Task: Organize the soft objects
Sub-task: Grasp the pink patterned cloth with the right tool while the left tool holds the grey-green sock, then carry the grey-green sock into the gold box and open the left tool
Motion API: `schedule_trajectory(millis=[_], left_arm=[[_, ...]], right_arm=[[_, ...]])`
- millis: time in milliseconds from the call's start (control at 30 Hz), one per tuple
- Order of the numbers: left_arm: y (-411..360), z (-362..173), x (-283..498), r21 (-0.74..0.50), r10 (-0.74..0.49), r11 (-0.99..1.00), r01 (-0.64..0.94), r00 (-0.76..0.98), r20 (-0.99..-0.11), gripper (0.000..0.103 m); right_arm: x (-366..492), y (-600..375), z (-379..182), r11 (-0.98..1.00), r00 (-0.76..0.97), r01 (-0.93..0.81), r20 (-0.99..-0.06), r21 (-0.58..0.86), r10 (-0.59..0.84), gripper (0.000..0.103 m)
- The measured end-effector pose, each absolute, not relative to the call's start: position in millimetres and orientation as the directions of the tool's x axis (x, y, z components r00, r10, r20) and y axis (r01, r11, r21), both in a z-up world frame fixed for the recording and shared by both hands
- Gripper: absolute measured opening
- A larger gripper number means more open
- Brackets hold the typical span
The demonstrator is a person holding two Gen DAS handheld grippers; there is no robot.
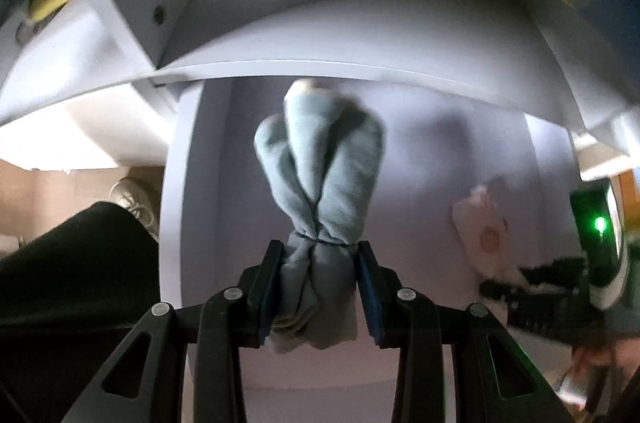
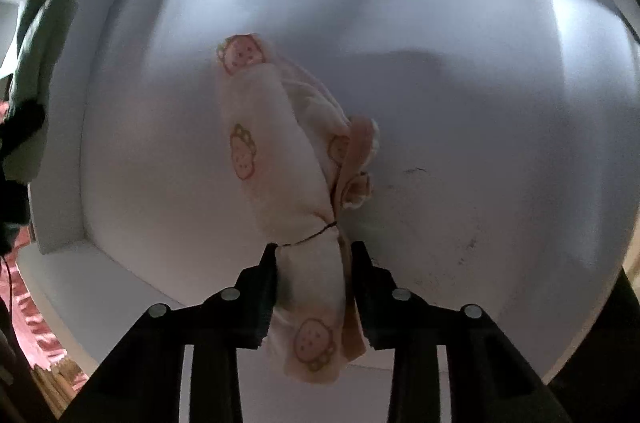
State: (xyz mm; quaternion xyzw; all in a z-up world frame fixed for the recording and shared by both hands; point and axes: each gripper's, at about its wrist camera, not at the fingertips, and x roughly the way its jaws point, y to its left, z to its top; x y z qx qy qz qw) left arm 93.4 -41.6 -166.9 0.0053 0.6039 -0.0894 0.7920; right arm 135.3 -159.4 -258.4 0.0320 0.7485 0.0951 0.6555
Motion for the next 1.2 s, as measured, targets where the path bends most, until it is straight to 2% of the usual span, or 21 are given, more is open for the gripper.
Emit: schedule_trajectory(millis=[300, 400, 500, 567, 633, 833, 967, 1033, 1067, 1100, 1200], left_arm=[[-84, -147, 76, -0.124, -0.224, 0.91, 0.397, 0.218, -0.95, 0.032], [-99, -130, 68, -0.127, -0.267, 0.863, 0.489, 0.227, -0.936, 0.032], [-108, -125, 66, -0.1, -0.258, 0.835, 0.541, 0.225, -0.939, 0.032], [-104, -139, 71, -0.1, -0.224, 0.848, 0.521, 0.181, -0.957, 0.034], [-100, -155, 76, -0.109, -0.192, 0.877, 0.469, 0.132, -0.973, 0.053], [-77, -211, 103, -0.064, -0.07, 0.971, 0.231, 0.016, -0.997, 0.059], [-67, -243, 118, -0.076, -0.069, 0.989, 0.127, -0.06, -0.996, 0.061], [-68, -255, 124, -0.081, -0.073, 0.99, 0.116, -0.078, -0.994, 0.056], [-69, -260, 126, -0.086, -0.077, 0.989, 0.121, -0.081, -0.994, 0.05], [-71, -263, 128, -0.087, -0.077, 0.988, 0.129, -0.083, -0.994, 0.038], [-74, -264, 134, -0.092, -0.081, 0.983, 0.156, -0.08, -0.994, 0.035]], right_arm=[[133, -198, -257, 0.975, -0.133, 0.137, -0.972, 0.173, 0.191, 0.033], [126, -218, -262, 0.968, -0.139, 0.167, -0.967, 0.189, 0.213, 0.033], [132, -230, -261, 0.966, -0.14, 0.169, -0.965, 0.196, 0.22, 0.033], [135, -236, -270, 0.961, -0.138, 0.184, -0.963, 0.206, 0.233, 0.033], [132, -242, -272, 0.959, -0.14, 0.191, -0.961, 0.21, 0.239, 0.033], [129, -250, -276, 0.957, -0.143, 0.193, -0.959, 0.217, 0.246, 0.034], [131, -250, -270, 0.955, -0.143, 0.199, -0.958, 0.22, 0.251, 0.034], [131, -251, -271, 0.956, -0.143, 0.196, -0.958, 0.219, 0.249, 0.034], [132, -251, -271, 0.957, -0.144, 0.193, -0.958, 0.218, 0.248, 0.034], [132, -251, -270, 0.957, -0.145, 0.19, -0.958, 0.217, 0.246, 0.034], [132, -252, -271, 0.956, -0.146, 0.193, -0.957, 0.219, 0.249, 0.034]])
